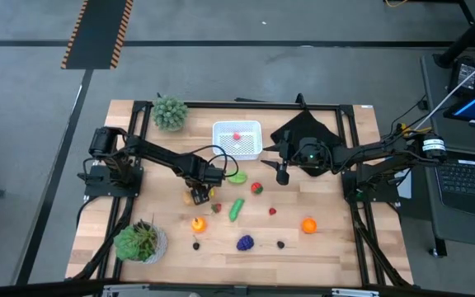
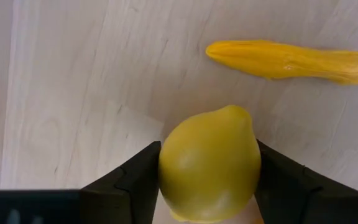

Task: Pick and placing Produce into tupperware
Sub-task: Put the lemon into the white bin

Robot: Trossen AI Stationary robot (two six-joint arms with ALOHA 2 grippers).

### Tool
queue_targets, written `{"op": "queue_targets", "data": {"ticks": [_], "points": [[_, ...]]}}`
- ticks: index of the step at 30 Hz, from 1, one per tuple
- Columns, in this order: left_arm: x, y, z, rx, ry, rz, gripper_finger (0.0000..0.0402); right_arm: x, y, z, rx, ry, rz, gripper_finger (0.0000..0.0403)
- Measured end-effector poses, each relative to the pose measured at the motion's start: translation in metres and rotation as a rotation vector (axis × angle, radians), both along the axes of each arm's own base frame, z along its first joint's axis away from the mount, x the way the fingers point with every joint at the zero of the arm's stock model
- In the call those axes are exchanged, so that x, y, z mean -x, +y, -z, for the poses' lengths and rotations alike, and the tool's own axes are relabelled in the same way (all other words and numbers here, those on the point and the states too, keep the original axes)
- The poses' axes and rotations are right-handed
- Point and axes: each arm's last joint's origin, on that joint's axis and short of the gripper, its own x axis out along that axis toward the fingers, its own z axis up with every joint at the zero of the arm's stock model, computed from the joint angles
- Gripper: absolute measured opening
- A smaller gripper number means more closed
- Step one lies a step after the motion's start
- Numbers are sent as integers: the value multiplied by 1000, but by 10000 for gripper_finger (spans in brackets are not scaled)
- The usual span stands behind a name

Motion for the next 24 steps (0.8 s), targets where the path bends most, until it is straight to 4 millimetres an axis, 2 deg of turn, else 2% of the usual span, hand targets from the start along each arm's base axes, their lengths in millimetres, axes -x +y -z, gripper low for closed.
{"op": "queue_targets", "data": {"ticks": [5, 11, 14, 20, 24], "points": [[0, 0, 0, -3, 0, 12, 210, 0, 0, 0, 0, 0, 0, 212], [0, 0, -2, -9, 3, 107, 202, 0, 0, 0, -1, 0, 0, 212], [7, 3, -9, -28, 30, 137, 202, 0, 0, 0, -1, 0, 0, 212], [21, 13, -50, -109, -80, 108, 206, 0, 0, 0, -1, 3, 0, 212], [36, 19, -87, -149, -241, 93, 203, 0, 0, 0, -1, 3, 0, 212]]}}
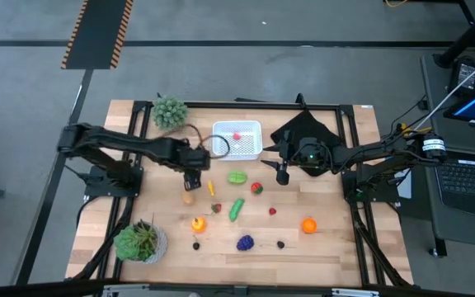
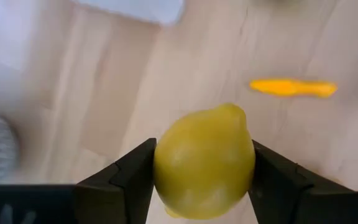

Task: Pick and placing Produce into tupperware
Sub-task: Put the lemon into the white bin

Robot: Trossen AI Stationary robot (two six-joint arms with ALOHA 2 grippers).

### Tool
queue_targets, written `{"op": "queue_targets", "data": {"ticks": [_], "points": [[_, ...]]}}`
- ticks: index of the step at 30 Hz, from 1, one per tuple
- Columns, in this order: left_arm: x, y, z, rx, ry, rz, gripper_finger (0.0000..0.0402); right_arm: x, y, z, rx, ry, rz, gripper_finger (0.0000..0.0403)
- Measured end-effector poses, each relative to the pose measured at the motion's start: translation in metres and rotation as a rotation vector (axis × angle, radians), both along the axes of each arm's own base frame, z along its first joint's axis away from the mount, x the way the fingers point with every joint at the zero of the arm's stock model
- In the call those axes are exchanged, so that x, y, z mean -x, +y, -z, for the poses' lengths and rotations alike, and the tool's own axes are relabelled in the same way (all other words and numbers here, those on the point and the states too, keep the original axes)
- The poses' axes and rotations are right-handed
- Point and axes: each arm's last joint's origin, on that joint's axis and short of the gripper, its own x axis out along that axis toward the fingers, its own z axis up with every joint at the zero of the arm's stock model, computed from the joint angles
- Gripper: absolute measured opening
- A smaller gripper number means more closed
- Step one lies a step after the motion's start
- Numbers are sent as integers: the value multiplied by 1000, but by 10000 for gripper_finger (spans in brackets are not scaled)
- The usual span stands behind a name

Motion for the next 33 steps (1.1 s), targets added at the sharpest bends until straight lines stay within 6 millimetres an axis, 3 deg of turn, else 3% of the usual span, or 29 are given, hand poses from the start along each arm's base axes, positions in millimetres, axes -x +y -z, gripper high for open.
{"op": "queue_targets", "data": {"ticks": [6, 11, 16, 25, 33], "points": [[32, 8, -49, -81, -232, -16, 203, 0, 0, 0, 0, 0, 0, 212], [51, 11, -65, -141, -465, 23, 205, 0, 0, 0, 1, -1, 0, 212], [58, 12, -52, -154, -679, 99, 203, 0, 0, 0, 2, 0, -1, 212], [59, 14, -1, -96, -851, 195, 202, 0, 0, -1, 3, -6, -1, 212], [62, 14, 18, -53, -1078, 365, 208, 0, 0, -1, -3, -8, 0, 212]]}}
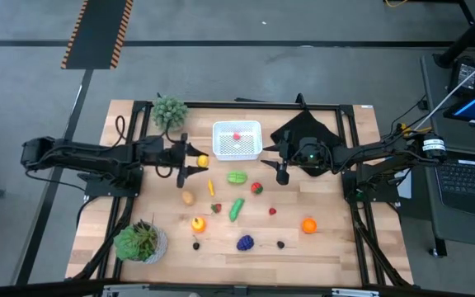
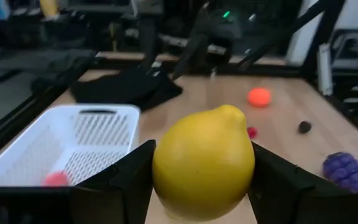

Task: Pick and placing Produce into tupperware
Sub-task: Put the lemon into the white bin

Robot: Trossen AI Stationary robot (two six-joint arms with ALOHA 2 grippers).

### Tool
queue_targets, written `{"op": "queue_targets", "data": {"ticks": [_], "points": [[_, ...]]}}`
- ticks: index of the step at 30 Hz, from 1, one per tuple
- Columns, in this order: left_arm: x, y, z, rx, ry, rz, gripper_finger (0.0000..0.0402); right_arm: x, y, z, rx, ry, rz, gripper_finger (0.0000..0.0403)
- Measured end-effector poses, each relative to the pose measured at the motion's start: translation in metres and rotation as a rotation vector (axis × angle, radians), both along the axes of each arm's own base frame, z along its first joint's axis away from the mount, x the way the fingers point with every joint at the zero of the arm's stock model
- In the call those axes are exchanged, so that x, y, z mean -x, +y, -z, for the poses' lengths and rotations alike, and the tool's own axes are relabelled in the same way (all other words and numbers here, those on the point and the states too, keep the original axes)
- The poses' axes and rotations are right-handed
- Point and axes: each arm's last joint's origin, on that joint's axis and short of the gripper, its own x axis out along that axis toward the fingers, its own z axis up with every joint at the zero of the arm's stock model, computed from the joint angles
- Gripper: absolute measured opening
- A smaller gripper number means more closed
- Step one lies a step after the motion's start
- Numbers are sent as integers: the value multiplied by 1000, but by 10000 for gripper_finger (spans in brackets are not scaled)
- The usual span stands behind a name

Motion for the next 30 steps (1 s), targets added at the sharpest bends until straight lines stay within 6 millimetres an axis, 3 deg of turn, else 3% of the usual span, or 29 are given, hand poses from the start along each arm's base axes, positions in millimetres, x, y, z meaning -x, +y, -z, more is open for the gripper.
{"op": "queue_targets", "data": {"ticks": [9, 18, 30], "points": [[1, 4, 4, -27, -28, 24, 206, -1, 3, -4, -14, -42, -91, 212], [-2, 10, -5, -66, -132, -45, 203, -1, -1, -5, -11, -55, -69, 212], [-14, 28, 12, -58, -82, -152, 203, -1, -5, -5, 4, -52, 6, 212]]}}
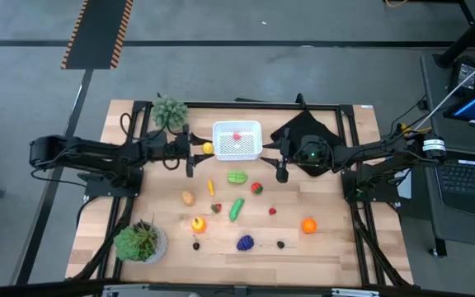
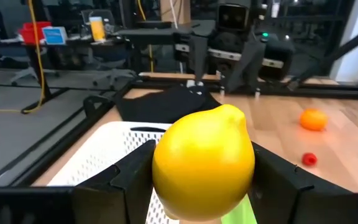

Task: Pick and placing Produce into tupperware
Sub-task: Put the lemon into the white bin

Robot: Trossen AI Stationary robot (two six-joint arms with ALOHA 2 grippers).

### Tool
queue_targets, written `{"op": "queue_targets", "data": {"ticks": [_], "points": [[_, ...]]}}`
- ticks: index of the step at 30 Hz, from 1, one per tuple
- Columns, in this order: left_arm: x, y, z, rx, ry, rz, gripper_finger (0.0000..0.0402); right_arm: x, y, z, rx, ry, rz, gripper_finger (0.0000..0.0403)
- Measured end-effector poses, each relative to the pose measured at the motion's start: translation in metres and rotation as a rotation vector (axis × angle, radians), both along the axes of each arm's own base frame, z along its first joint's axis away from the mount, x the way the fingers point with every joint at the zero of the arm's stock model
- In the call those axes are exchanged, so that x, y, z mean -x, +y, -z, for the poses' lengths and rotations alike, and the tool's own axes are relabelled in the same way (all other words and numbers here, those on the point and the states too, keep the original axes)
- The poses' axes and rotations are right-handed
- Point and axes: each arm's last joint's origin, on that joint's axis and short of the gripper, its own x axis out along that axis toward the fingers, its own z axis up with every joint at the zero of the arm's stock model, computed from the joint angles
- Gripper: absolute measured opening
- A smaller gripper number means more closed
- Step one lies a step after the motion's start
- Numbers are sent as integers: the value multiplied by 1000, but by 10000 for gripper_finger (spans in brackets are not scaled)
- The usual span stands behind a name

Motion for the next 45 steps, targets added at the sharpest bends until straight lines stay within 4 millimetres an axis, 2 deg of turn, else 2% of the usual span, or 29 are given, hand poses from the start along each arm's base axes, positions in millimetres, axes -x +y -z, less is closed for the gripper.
{"op": "queue_targets", "data": {"ticks": [7, 15, 26, 36, 45], "points": [[-9, 16, 5, 0, -39, -28, 207, 1, -4, 0, 0, 0, 16, 212], [-38, 40, -10, -28, -35, -76, 208, 2, -9, 0, 0, 1, 37, 212], [-82, 75, -11, 51, 154, -21, 207, 5, -22, 2, -5, 25, 89, 212], [-98, 83, -40, 71, 403, 35, 207, 25, -31, 11, -19, -43, 54, 212], [-108, 88, -68, 82, 517, 27, 204, 29, -30, 11, -17, -50, 53, 212]]}}
